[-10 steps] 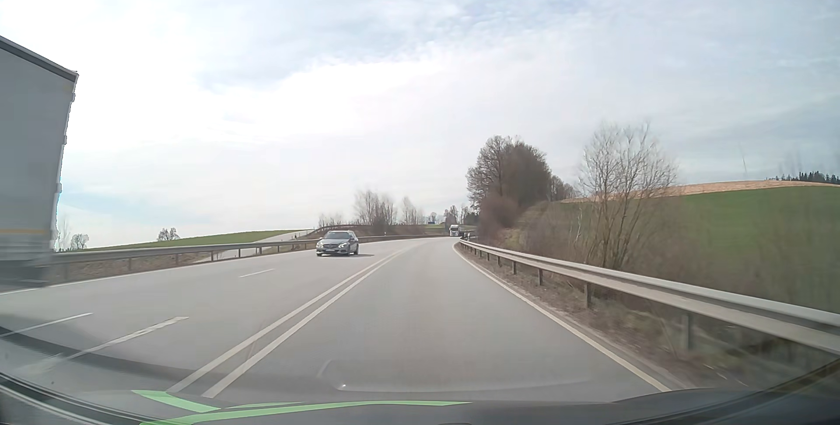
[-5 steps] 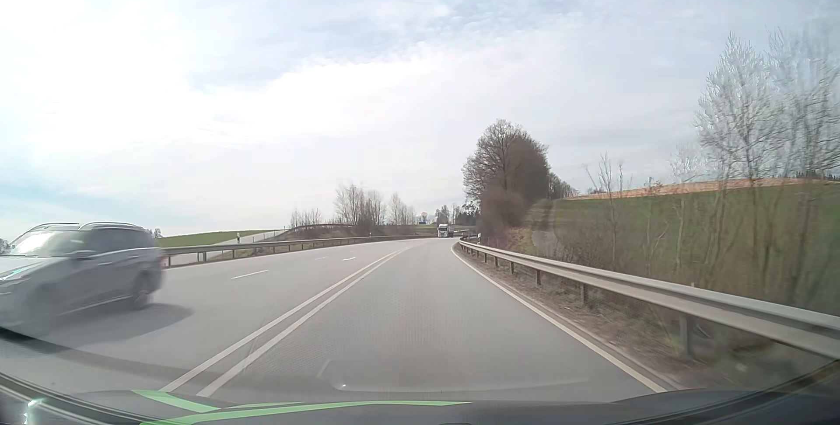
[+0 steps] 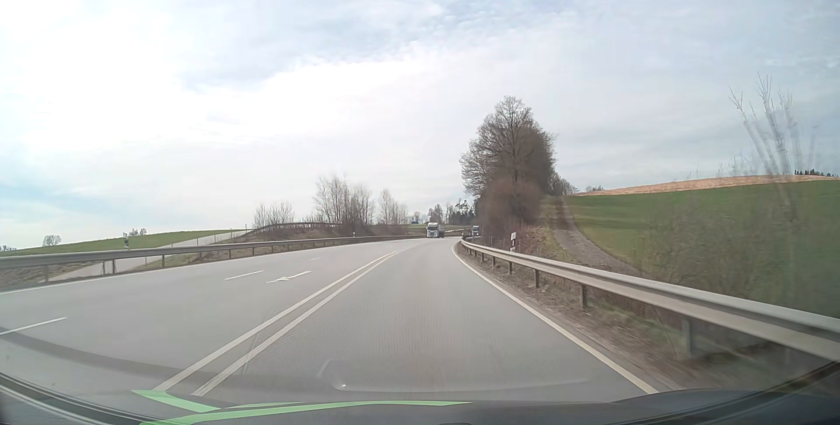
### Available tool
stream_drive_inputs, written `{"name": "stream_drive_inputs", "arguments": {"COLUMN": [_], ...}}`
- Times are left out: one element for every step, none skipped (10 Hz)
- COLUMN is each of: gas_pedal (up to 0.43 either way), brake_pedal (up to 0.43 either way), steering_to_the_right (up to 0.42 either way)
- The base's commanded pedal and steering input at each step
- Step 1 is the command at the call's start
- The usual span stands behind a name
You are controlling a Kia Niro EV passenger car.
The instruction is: Follow the waypoints while adhering to traffic rules and regulations
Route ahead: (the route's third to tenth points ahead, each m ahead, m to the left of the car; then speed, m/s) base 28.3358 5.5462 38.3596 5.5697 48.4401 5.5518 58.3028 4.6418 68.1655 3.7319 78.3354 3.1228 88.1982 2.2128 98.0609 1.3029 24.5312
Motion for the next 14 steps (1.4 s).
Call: {"name": "stream_drive_inputs", "arguments": {"gas_pedal": [0.22, 0.22, 0.22, 0.22, 0.22, 0.22, 0.22, 0.22, 0.22, 0.22, 0.22, 0.22, 0.22, 0.22], "brake_pedal": [0.0, 0.0, 0.0, 0.0, 0.0, 0.0, 0.0, 0.0, 0.0, 0.0, 0.0, 0.0, 0.0, 0.0], "steering_to_the_right": [0.007, 0.007, 0.007, 0.007, 0.007, 0.007, 0.007, 0.007, 0.007, 0.007, 0.007, 0.007, 0.007, 0.007]}}
